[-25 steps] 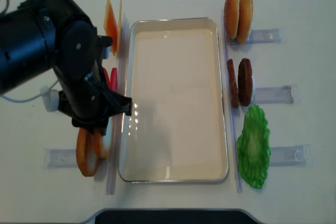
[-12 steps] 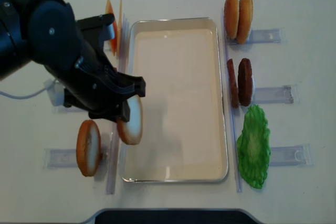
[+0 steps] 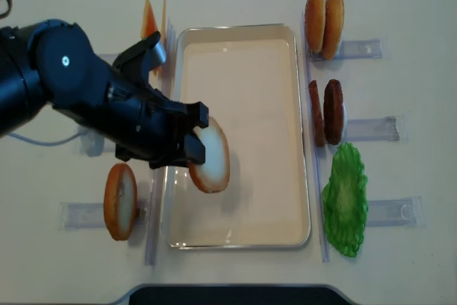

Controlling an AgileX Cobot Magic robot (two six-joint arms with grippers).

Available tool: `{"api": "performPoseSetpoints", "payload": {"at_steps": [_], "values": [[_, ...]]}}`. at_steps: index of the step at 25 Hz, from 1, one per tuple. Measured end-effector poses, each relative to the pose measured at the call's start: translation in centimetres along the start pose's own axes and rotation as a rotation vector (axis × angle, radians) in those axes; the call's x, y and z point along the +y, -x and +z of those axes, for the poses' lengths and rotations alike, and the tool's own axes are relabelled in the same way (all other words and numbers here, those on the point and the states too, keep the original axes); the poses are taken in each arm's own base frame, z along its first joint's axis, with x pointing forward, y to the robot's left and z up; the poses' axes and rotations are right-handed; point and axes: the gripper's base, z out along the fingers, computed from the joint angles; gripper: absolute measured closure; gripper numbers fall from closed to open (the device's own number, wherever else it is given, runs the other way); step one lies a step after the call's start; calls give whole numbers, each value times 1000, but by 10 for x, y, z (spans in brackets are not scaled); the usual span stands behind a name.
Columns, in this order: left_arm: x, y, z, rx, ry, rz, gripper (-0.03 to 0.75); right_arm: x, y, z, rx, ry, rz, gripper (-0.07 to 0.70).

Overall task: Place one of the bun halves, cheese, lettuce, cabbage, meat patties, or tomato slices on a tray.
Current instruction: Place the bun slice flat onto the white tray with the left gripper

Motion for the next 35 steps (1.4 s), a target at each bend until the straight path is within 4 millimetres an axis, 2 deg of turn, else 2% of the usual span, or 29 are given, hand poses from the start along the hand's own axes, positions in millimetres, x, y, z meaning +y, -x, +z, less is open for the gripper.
{"api": "performPoseSetpoints", "payload": {"at_steps": [4,13,25,35], "values": [[2,10,6,4,-82,-2,589,0,0,0,0,0,0,87],[8,18,54,104,-132,4,589,0,0,0,0,0,0,87],[14,21,76,129,-136,-14,590,0,0,0,0,0,0,90],[15,21,80,136,-136,-17,590,0,0,0,0,0,0,91]]}}
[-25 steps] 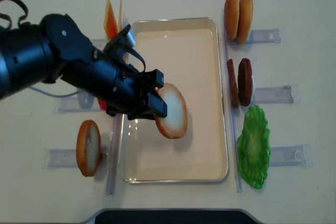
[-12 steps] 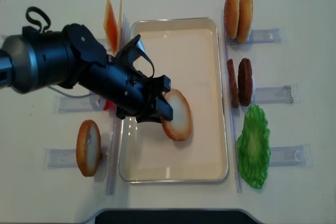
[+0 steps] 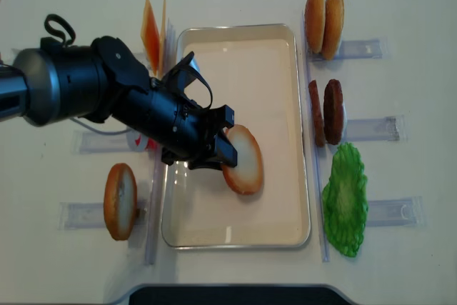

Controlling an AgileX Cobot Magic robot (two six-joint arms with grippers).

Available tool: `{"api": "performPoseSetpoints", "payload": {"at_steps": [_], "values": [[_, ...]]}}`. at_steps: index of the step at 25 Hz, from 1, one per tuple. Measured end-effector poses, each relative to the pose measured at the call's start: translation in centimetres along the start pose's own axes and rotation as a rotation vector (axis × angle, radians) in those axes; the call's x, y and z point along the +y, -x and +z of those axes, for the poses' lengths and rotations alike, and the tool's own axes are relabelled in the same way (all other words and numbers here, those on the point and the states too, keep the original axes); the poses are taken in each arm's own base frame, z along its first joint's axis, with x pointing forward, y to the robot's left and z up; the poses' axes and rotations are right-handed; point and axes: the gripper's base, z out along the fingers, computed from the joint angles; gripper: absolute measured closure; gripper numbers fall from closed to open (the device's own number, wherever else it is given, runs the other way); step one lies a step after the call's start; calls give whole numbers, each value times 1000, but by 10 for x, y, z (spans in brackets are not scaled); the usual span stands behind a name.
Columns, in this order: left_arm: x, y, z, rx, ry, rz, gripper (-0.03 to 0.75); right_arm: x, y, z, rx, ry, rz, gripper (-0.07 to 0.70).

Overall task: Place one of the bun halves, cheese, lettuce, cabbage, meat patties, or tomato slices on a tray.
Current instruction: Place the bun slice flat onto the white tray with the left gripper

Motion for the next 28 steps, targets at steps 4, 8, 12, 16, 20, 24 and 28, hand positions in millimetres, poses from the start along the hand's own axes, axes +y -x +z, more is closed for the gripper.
{"api": "performPoseSetpoints", "payload": {"at_steps": [4,8,12,16,20,24,28], "values": [[2,0,4,11,7,-6,590,0,0,0,0,0,0,91],[5,1,7,20,13,-15,591,0,0,0,0,0,0,91],[6,1,8,22,13,-21,591,0,0,0,0,0,0,91],[6,1,9,23,14,-22,583,0,0,0,0,0,0,91],[6,1,9,23,16,-20,473,0,0,0,0,0,0,91],[7,1,9,25,22,-27,319,0,0,0,0,0,0,91],[8,1,8,29,40,-41,199,0,0,0,0,0,0,91]]}}
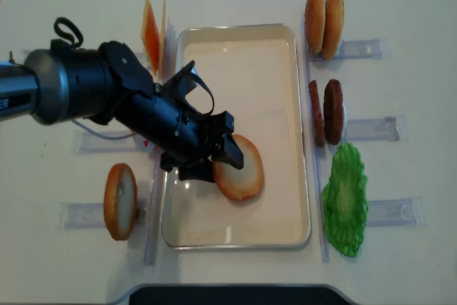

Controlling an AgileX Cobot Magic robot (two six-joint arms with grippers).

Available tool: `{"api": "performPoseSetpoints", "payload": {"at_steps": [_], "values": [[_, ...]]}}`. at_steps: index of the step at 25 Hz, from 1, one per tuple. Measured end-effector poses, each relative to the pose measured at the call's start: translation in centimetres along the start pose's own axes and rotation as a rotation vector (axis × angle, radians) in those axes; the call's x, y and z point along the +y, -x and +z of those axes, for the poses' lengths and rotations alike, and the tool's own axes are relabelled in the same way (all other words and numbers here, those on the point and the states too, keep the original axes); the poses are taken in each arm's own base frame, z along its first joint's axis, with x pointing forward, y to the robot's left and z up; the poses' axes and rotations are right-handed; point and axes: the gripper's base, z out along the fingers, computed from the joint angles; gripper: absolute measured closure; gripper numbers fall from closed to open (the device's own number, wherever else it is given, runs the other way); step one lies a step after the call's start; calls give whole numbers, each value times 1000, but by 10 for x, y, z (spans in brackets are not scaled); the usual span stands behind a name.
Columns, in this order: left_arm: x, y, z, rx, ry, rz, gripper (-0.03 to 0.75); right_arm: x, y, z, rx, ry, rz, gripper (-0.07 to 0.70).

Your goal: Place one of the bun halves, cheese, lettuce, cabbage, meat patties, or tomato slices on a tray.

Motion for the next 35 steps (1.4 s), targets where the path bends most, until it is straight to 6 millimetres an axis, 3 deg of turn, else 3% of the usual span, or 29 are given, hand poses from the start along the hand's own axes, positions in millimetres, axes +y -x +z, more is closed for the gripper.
{"api": "performPoseSetpoints", "payload": {"at_steps": [10,21,35], "values": [[0,4,-4,7,59,-17,71,0,0,0,0,0,0,91],[-15,16,-20,51,133,41,67,0,0,0,0,0,0,91],[-40,30,-66,167,336,134,66,0,0,0,0,0,0,91]]}}
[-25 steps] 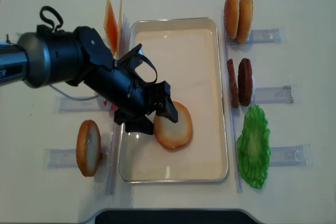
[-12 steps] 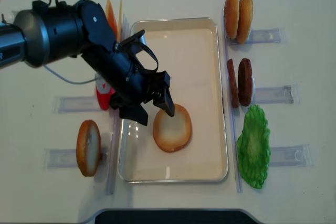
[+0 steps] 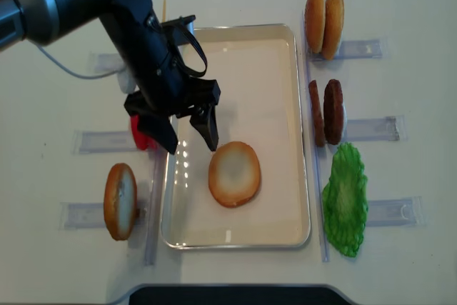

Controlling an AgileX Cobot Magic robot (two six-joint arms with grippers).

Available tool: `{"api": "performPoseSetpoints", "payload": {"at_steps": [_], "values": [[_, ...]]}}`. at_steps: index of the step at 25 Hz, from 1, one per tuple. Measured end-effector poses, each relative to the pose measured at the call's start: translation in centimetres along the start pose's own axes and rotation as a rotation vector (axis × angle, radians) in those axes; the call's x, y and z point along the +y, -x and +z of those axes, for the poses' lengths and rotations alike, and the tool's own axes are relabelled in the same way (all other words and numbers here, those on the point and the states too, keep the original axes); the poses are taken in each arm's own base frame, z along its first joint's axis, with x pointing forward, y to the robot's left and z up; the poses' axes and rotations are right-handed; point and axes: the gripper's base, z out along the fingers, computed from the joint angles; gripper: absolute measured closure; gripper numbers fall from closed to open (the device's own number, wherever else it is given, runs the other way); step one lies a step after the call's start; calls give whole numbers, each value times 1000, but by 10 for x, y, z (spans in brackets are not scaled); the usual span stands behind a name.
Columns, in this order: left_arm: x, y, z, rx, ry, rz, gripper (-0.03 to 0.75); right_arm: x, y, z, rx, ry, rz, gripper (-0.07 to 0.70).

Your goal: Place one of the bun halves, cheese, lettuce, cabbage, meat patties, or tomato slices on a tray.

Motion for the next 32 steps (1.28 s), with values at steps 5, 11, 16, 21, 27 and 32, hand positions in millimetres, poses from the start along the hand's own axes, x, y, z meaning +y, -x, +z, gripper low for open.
{"api": "performPoseSetpoints", "payload": {"at_steps": [5,11,16,21,27,32], "values": [[-2,1,-2,-9,21,7,66,0,0,0,0,0,0,91],[-3,-1,-3,-8,31,20,66,0,0,0,0,0,0,91],[1,-6,-17,-65,80,38,66,0,0,0,0,0,0,91],[16,-9,-39,-134,100,8,66,0,0,0,0,0,0,91],[44,-9,-63,-216,151,-46,66,0,0,0,0,0,0,91],[72,-10,-81,-271,203,-91,66,0,0,0,0,0,0,91]]}}
